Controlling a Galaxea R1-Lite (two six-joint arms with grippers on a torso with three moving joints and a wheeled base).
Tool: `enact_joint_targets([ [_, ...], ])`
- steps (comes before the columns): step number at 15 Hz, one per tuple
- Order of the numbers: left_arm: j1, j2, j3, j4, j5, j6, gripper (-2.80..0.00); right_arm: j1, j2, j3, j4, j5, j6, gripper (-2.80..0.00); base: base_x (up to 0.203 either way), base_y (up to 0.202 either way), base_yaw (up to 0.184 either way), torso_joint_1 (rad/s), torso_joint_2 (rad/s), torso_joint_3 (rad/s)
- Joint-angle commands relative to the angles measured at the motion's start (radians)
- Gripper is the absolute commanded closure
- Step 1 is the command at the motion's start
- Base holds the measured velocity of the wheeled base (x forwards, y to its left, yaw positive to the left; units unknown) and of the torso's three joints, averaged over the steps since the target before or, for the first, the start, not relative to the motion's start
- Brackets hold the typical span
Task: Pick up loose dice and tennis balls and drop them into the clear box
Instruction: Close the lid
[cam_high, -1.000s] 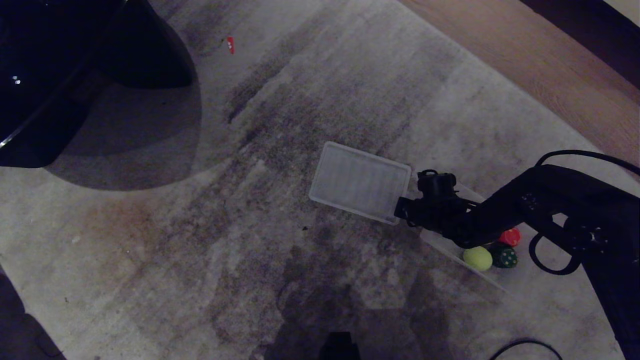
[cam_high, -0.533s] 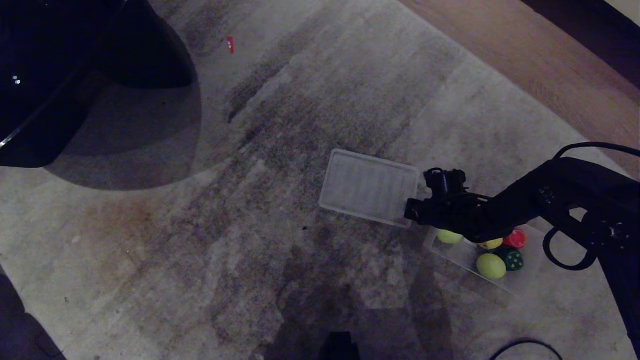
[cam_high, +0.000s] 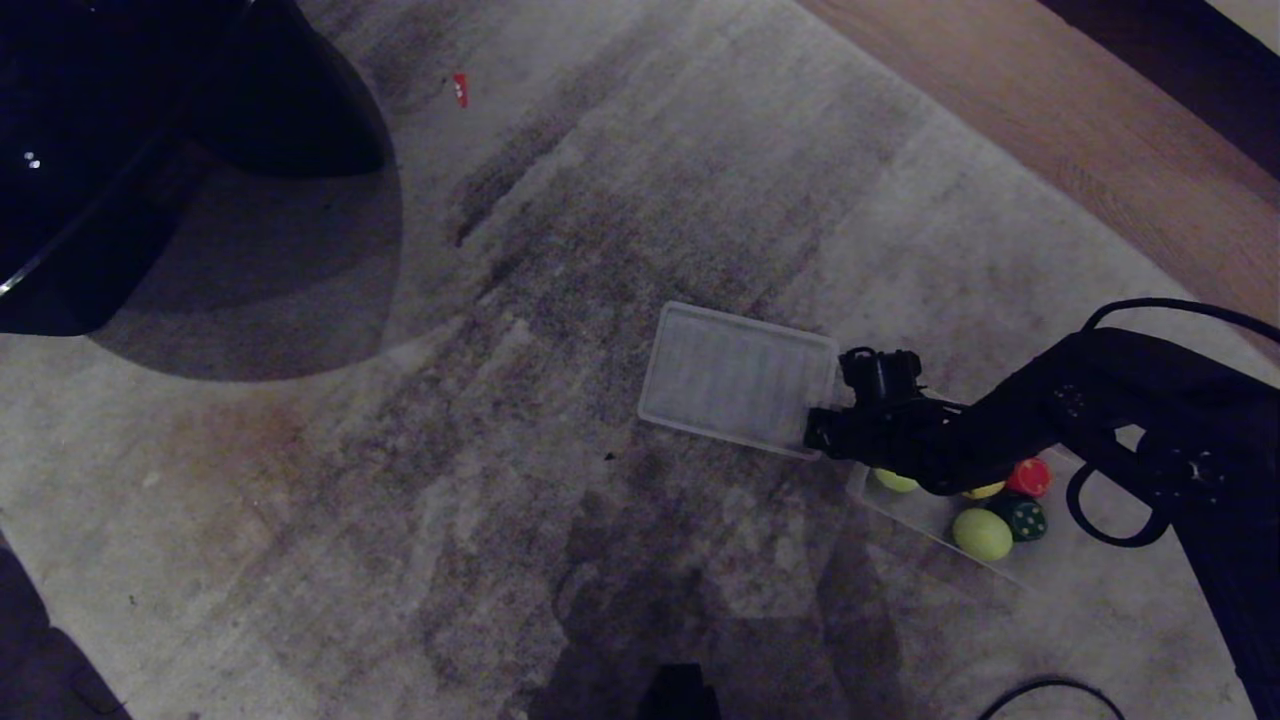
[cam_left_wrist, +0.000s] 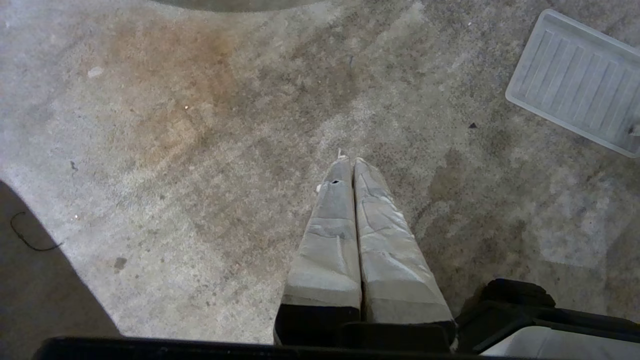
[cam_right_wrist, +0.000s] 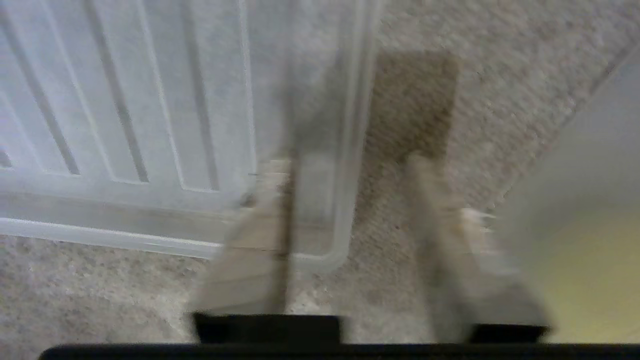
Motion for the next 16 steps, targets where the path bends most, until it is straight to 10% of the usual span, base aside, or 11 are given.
enact_joint_targets([
  [1,0.0,0.002,0.002,-0.001,0.001,-0.001,0.0,0.0,0.016,-0.004,-0.015,0.0,-0.022,-2.8,0.0,0.0,0.0,0.0,0.0,0.0],
  [4,0.0,0.002,0.002,-0.001,0.001,-0.001,0.0,0.0,0.016,-0.004,-0.015,0.0,-0.022,-2.8,0.0,0.0,0.0,0.0,0.0,0.0],
  [5,0.0,0.002,0.002,-0.001,0.001,-0.001,0.0,0.0,0.016,-0.004,-0.015,0.0,-0.022,0.0,0.0,0.0,0.0,0.0,0.0,0.0],
  [16,0.0,0.002,0.002,-0.001,0.001,-0.001,0.0,0.005,-0.019,0.004,-0.014,-0.038,-0.022,0.0,0.0,0.0,0.0,0.0,0.0,0.0],
])
